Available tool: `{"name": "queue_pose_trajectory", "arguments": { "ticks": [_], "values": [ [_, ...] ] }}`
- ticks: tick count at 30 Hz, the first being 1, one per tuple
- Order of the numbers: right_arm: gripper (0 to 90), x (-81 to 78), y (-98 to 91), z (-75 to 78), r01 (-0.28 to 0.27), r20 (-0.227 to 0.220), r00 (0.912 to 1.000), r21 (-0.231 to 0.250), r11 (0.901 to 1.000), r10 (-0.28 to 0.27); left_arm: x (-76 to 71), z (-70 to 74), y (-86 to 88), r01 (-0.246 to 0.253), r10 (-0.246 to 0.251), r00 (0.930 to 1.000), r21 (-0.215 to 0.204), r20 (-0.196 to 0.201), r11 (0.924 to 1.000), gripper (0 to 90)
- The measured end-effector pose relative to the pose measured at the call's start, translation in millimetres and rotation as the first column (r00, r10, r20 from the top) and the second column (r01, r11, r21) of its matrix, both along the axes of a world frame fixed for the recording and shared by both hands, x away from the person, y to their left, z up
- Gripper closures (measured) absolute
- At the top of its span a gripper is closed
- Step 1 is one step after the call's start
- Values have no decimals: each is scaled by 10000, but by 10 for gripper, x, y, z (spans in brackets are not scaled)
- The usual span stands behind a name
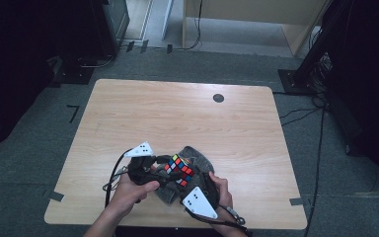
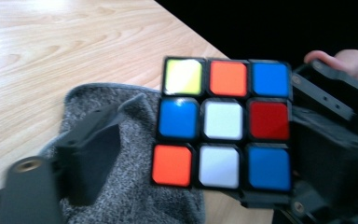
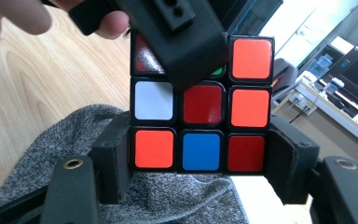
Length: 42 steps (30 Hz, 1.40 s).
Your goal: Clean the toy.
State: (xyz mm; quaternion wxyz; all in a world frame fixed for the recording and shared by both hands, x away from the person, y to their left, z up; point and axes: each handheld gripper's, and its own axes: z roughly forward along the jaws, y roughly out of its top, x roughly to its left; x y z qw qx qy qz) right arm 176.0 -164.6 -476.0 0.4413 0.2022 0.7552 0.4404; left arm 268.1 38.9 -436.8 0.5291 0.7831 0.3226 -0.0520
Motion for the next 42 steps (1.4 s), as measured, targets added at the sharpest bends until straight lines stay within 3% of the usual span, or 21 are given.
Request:
{"name": "queue_pose_trajectory", "arguments": {
  "ticks": [5, 9, 11, 13, 19, 22, 24, 28, 30, 33, 34, 36, 37, 39, 42],
  "values": [
    [347, -21, 34, 0, -315, 17, 9995, 36, 9995, 315, -22, 11, -33, 425, -425, 9991, -154, 11, 9990, 94],
    [347, -20, 60, -21, -382, -6, 9993, -76, 9992, 382, -47, 0, -70, 694, -695, 9976, -114, -44, 9975, 197],
    [347, -19, 65, -26, -342, 3, 9994, -135, 9993, 342, -45, -11, -74, 521, -521, 9986, 145, -15, 9985, 247],
    [347, -20, 66, -33, -317, 28, 9995, -221, 9993, 318, -27, -22, -42, 514, -513, 9985, 73, -173, 9987, 324],
    [346, -20, 79, -48, -332, 12, 9994, -378, 9987, 333, -16, -41, -47, 550, -544, 9979, 190, -346, 9983, 323],
    [347, -25, 82, -50, -359, 106, 9993, -475, 9982, 364, 3, -62, -57, 743, -719, 9951, 319, -682, 9967, 313],
    [347, -23, 89, -46, -388, 112, 9992, -482, 9981, 393, -7, -65, -44, 698, -684, 9964, 262, -508, 9972, 322],
    [341, 4, 77, -23, -583, -197, 9981, -29, 9983, 583, 2, -55, -1, 661, -660, 9971, 25, -384, 9978, 336],
    [330, 16, 67, -19, -526, -398, 9978, 108, 9986, 530, 16, -48, 50, 334, -336, 9992, -102, -208, 9994, 338],
    [333, 49, 10, -26, -492, -1005, 9934, 654, 9966, 557, 48, -30, 132, 53, -58, 9998, -323, -179, 9995, 339],
    [336, 72, -2, -20, -399, -1463, 9877, 1058, 9936, 553, 73, 0, 238, -311, 310, 9995, -720, -25, 9969, 339],
    [334, 152, -11, -28, -231, -2602, 9624, 2083, 9778, 782, 88, 24, 325, -614, 629, 9980, -1107, 103, 9920, 339],
    [328, 203, -4, -51, -39, -3270, 9411, 2434, 9699, 859, 94, 31, 362, -759, 794, 9965, -1207, 243, 9898, 339],
    [324, 317, 24, -135, 507, -4419, 8939, 2651, 9629, 746, 93, 36, 419, -1076, 1152, 9922, -1378, 484, 9846, 338],
    [371, 442, 78, -292, 1105, -5648, 8252, 1794, 9776, 104, 75, 36, 493, -1633, 1788, 9796, -1552, 918, 9743, 339]
  ]
}}
